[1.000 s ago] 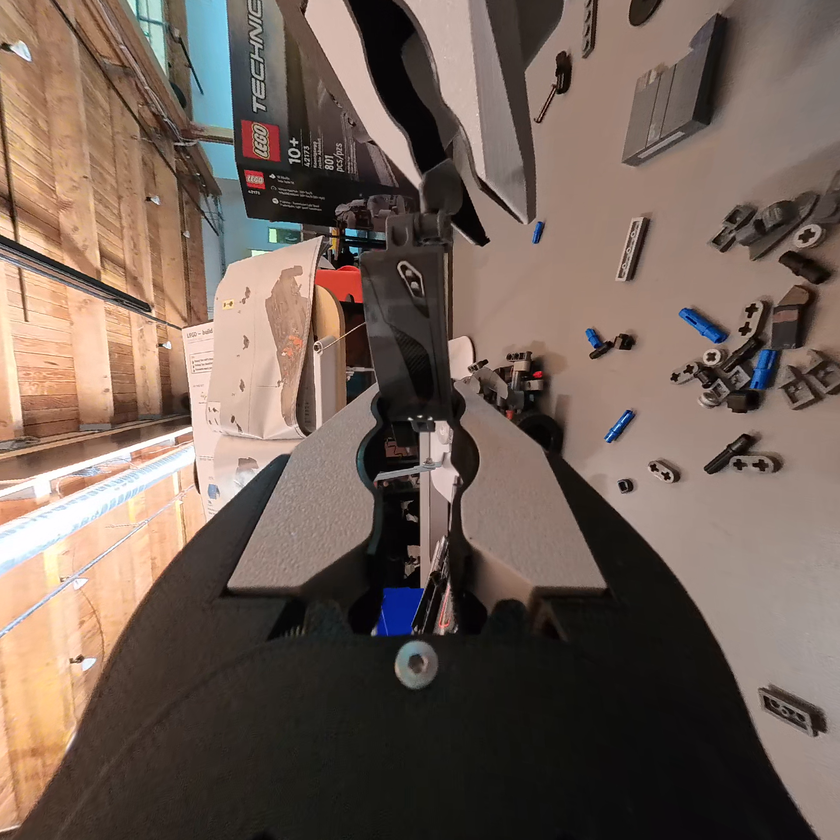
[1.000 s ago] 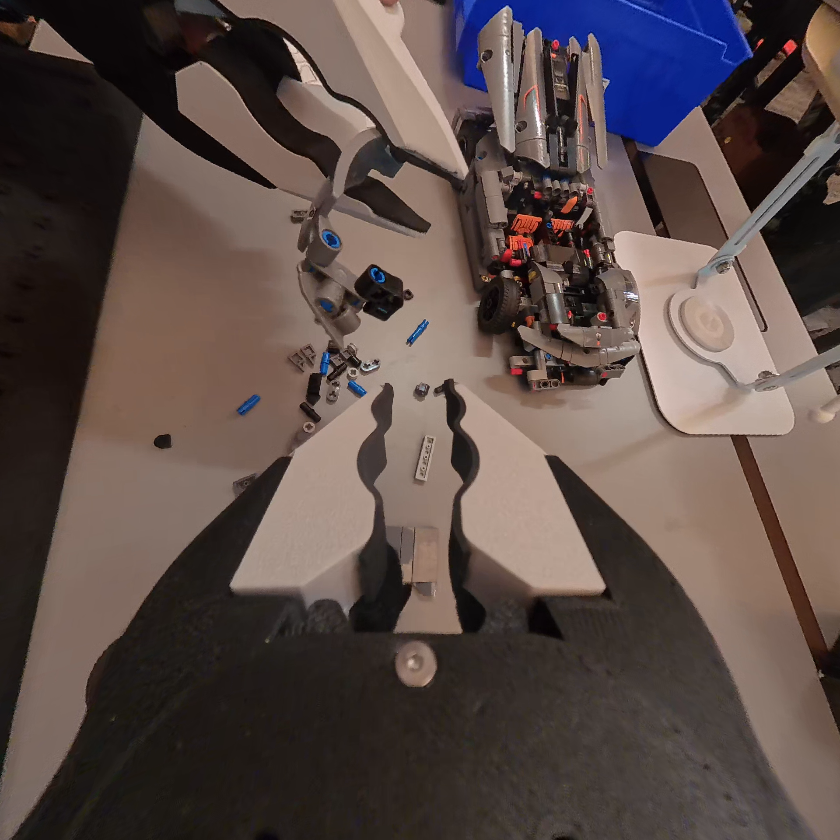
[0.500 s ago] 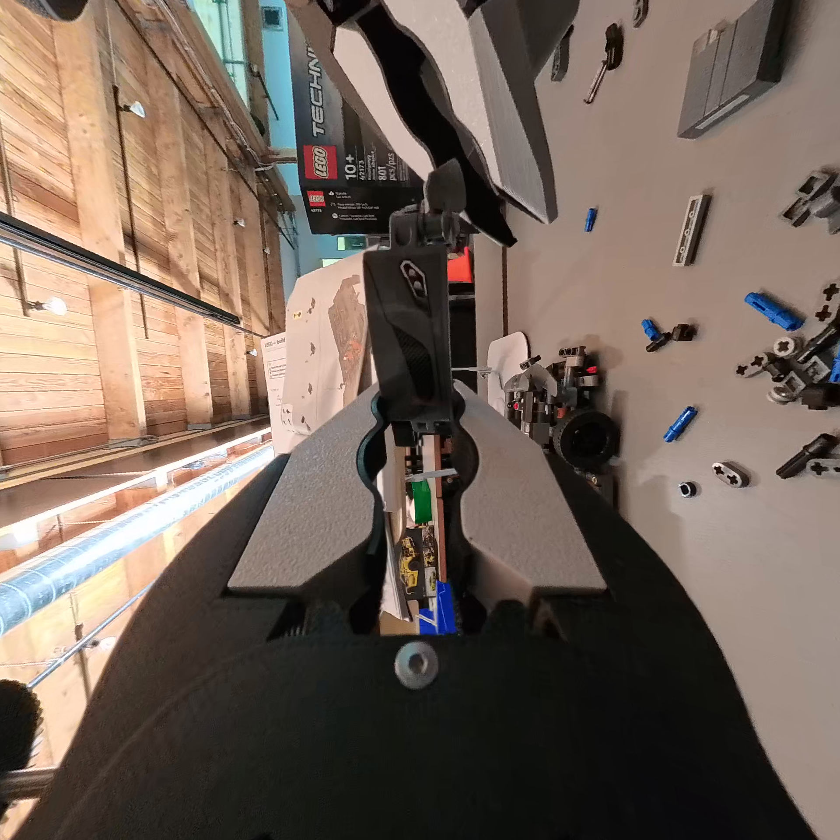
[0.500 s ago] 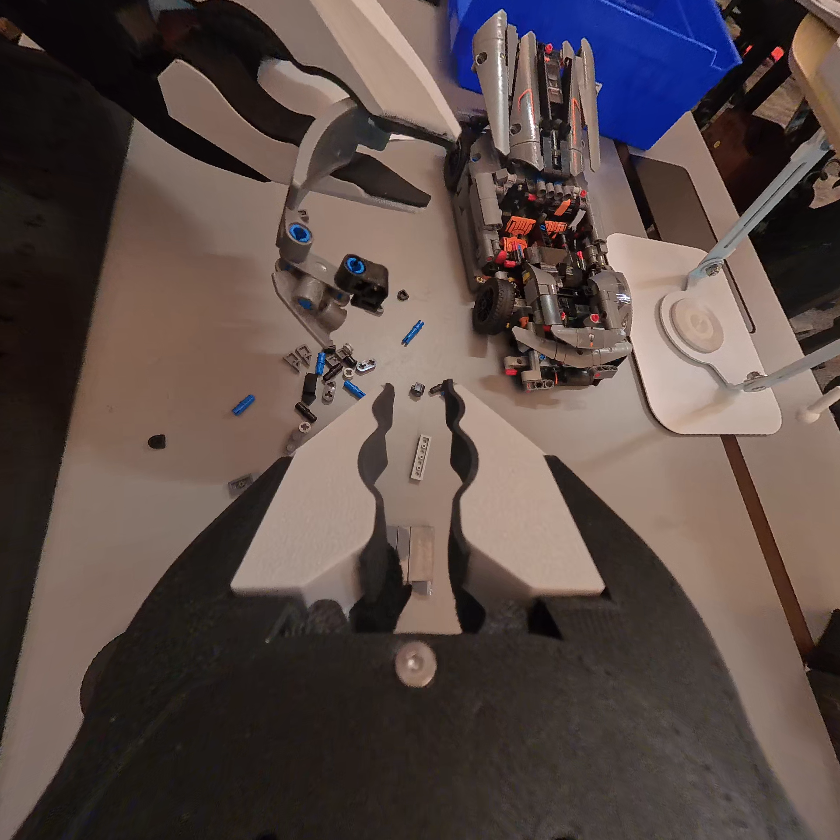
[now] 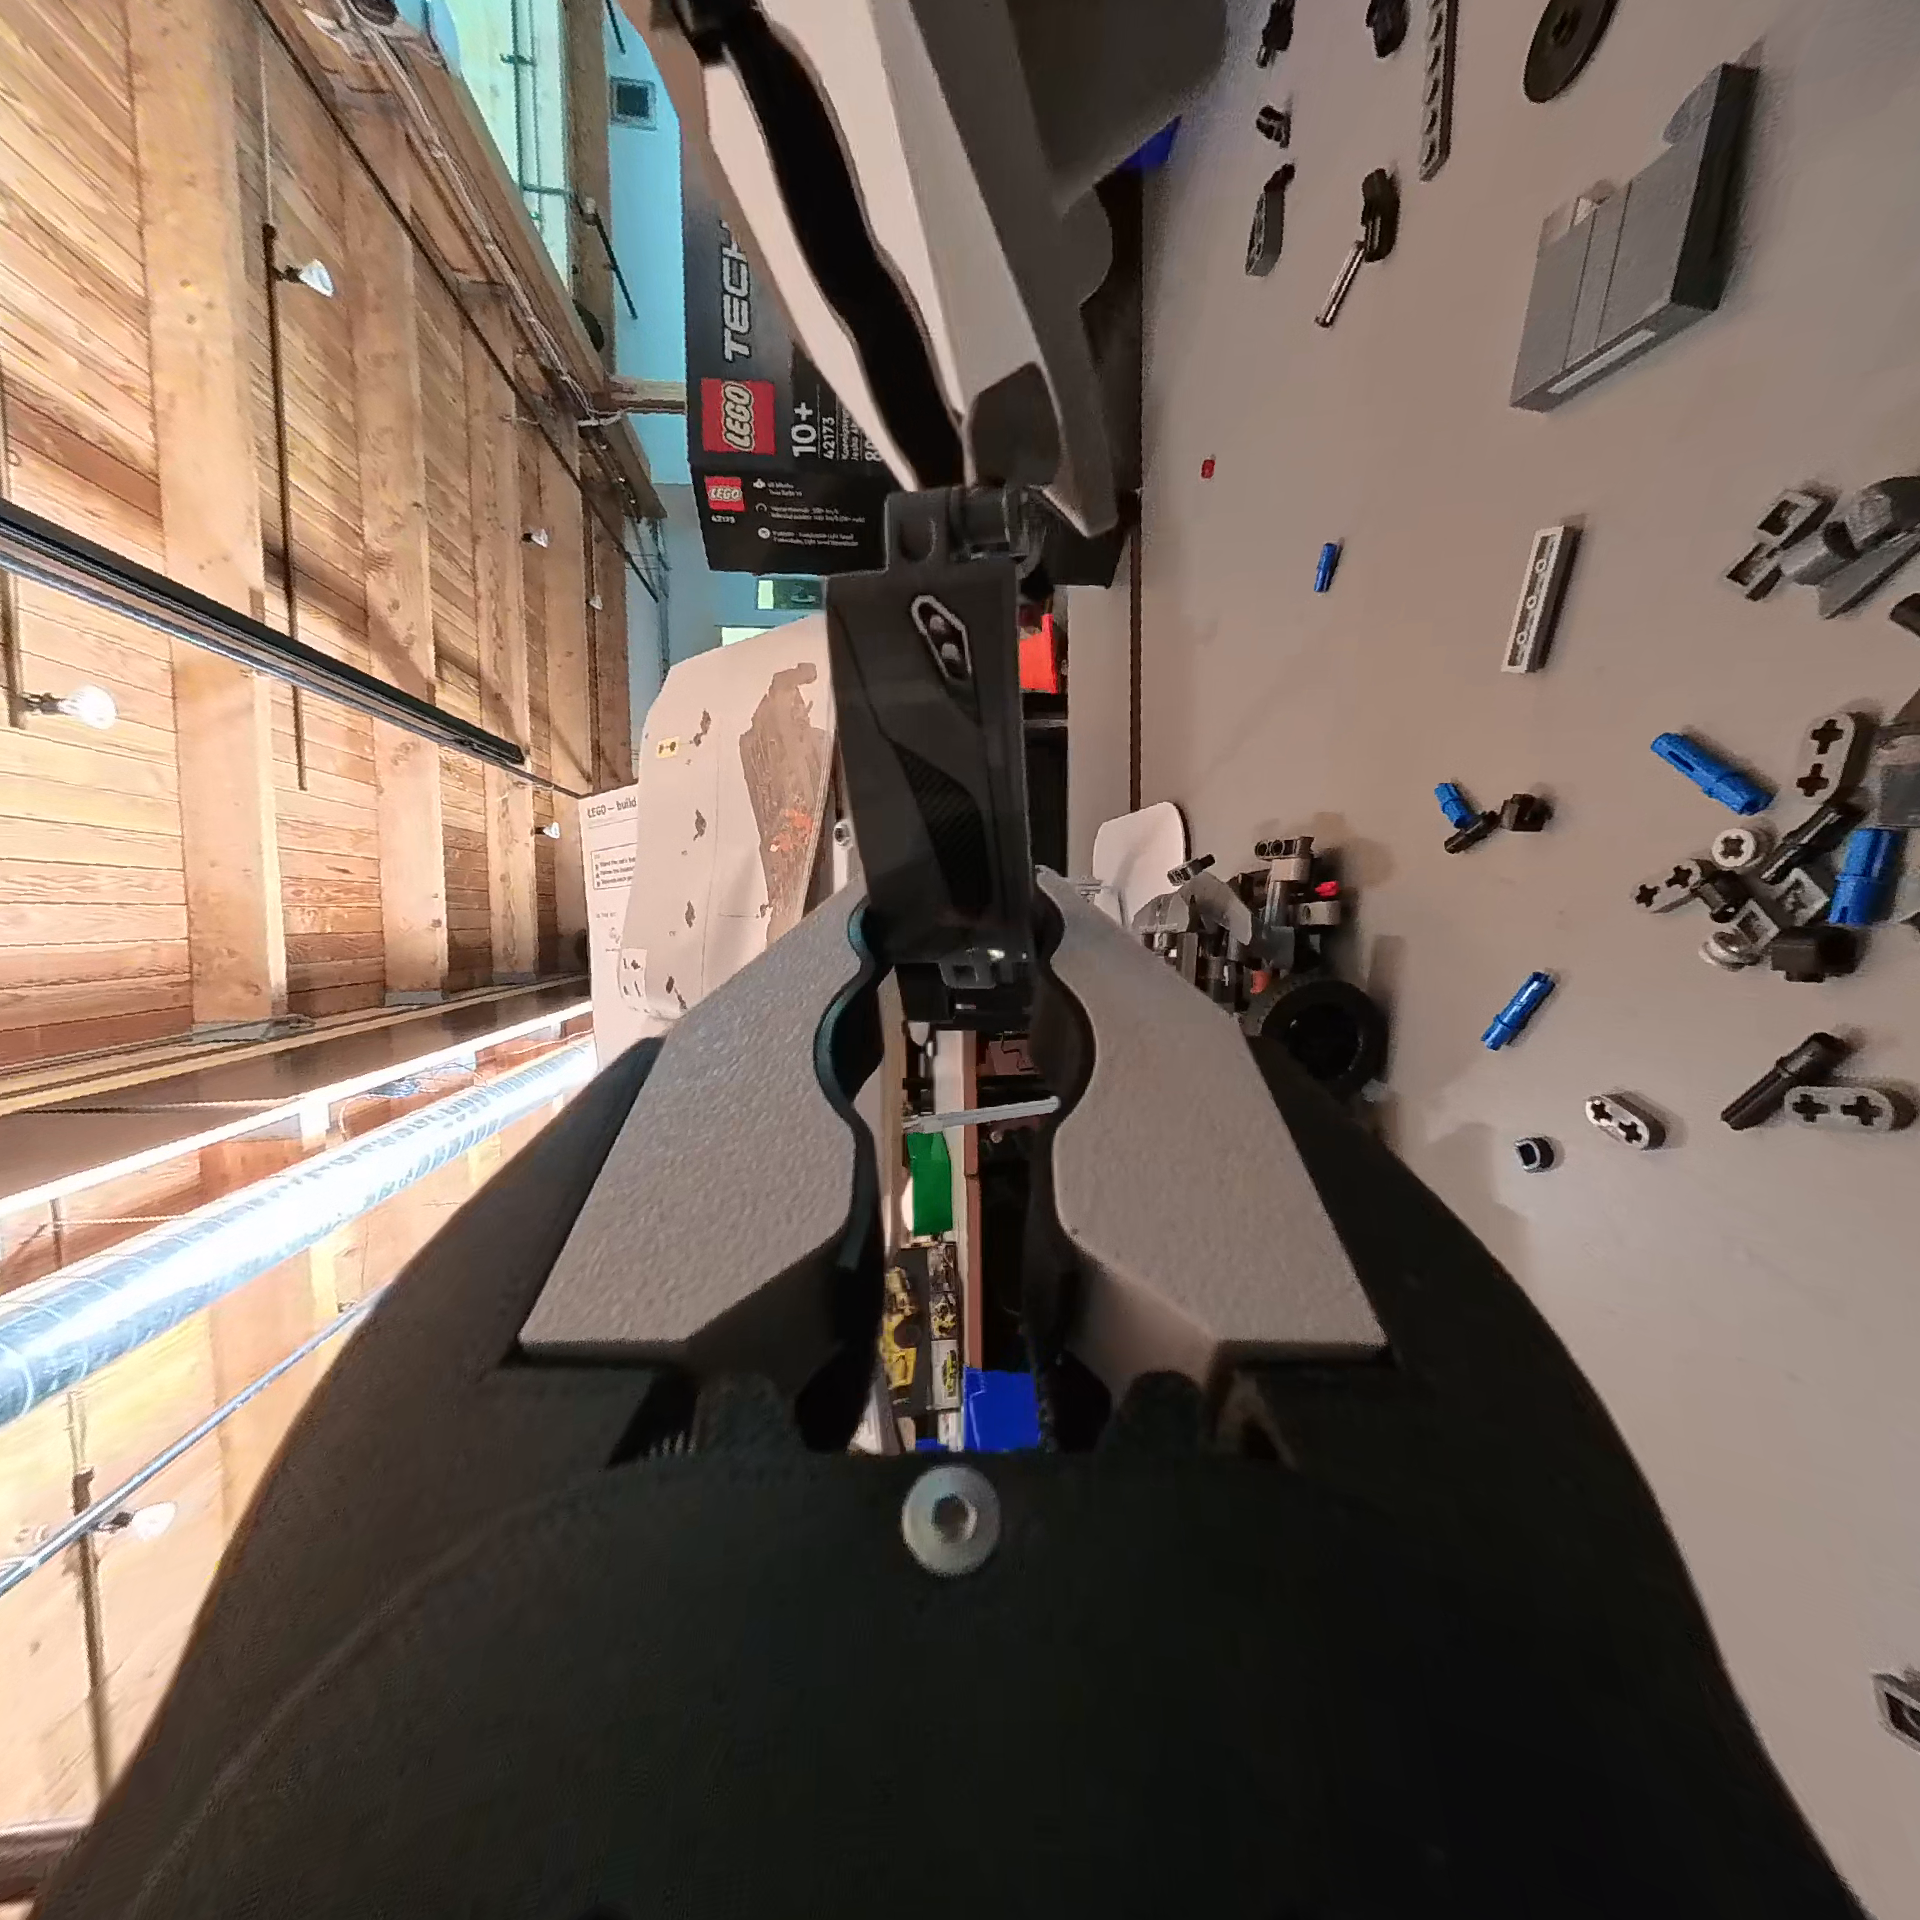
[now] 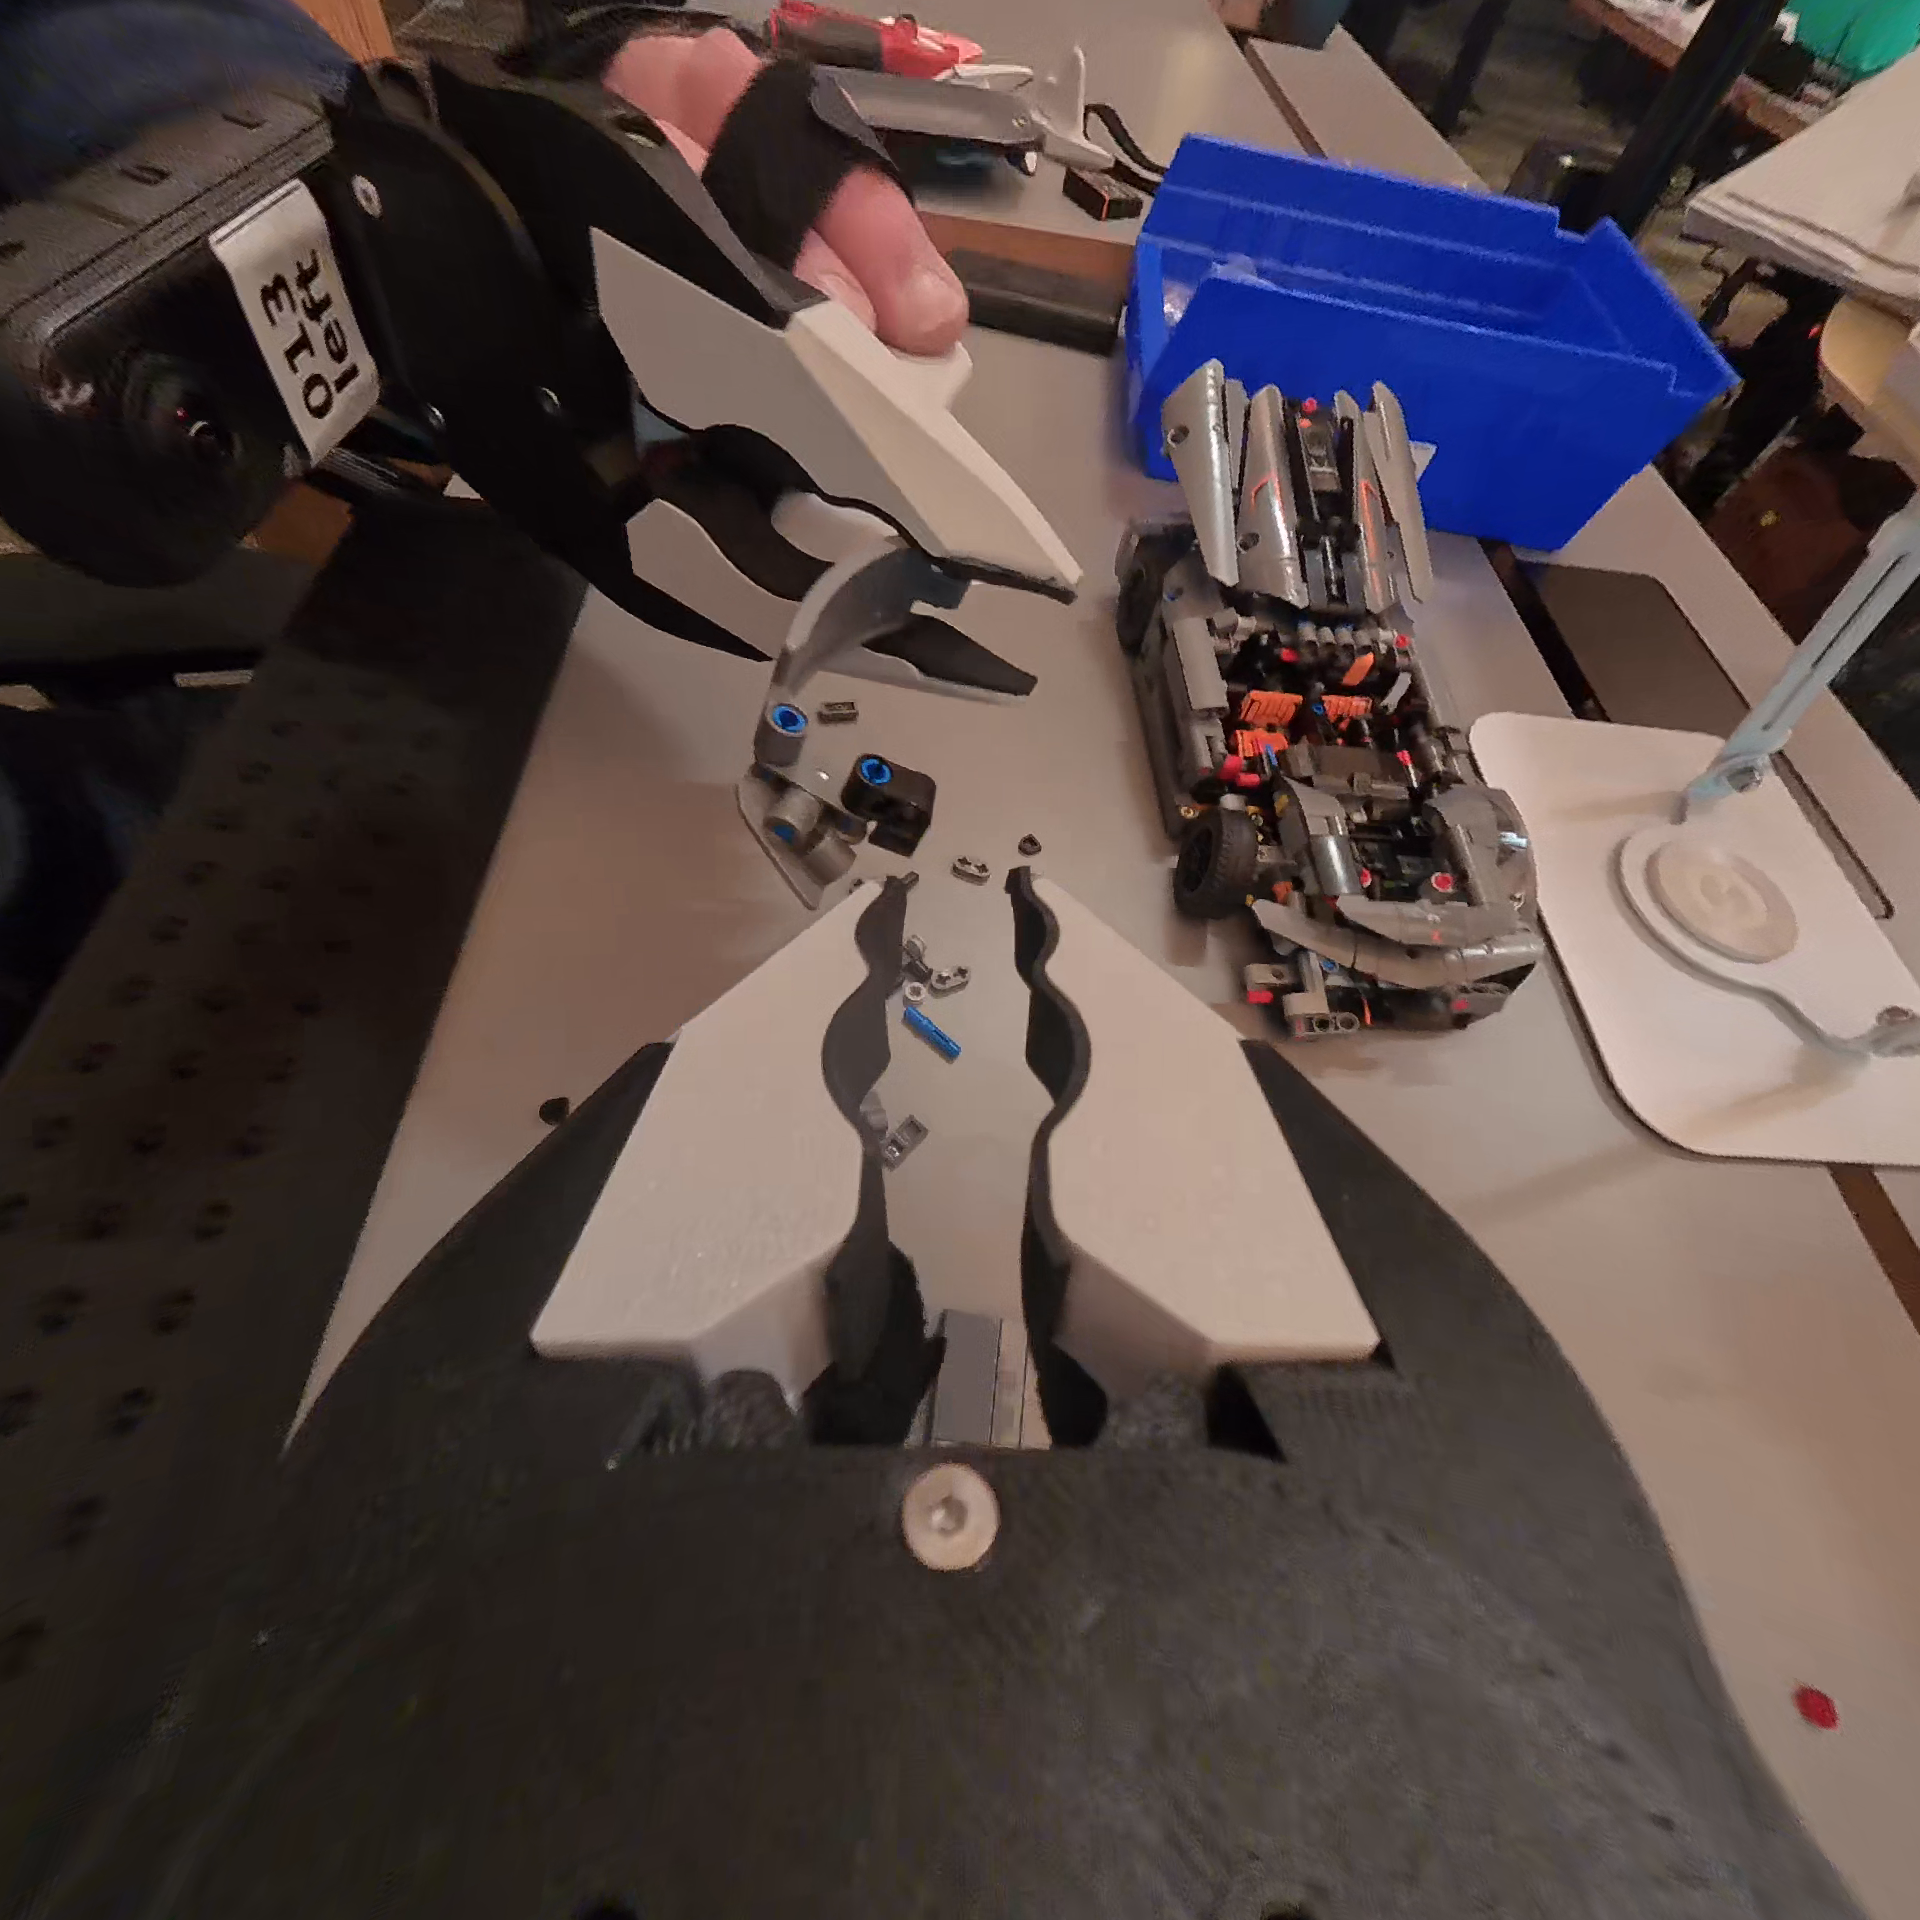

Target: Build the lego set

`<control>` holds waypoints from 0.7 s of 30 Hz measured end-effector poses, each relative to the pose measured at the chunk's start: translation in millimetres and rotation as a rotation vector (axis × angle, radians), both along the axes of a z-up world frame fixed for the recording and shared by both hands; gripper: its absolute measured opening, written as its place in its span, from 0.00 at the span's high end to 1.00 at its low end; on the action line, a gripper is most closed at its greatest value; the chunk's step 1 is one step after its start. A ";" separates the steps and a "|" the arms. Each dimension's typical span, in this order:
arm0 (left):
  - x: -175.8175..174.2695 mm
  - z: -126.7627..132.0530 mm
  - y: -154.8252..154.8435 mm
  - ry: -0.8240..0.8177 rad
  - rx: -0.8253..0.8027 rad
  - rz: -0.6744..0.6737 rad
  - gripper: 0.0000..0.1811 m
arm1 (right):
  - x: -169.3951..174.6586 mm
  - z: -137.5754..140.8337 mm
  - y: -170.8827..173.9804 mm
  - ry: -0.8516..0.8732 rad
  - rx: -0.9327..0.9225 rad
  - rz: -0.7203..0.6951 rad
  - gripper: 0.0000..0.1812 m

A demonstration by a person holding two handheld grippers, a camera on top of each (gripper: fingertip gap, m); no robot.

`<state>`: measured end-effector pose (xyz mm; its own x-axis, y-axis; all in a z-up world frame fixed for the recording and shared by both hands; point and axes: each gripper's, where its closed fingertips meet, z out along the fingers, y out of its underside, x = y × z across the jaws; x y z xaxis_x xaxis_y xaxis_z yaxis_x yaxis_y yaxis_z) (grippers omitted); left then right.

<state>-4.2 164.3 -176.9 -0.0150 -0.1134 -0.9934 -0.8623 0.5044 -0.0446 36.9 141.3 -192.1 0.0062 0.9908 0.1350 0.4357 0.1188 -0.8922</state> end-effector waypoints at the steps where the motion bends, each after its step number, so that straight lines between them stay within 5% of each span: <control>1: 0.3 -1.8 -0.1 0.001 -0.011 -0.003 0.89 | -0.4 0.1 -1.3 -0.004 0.023 0.005 0.90; 21: 2.7 -19.5 0.0 0.008 -0.117 -0.019 0.89 | -10.2 1.6 -35.2 0.004 0.156 0.151 0.94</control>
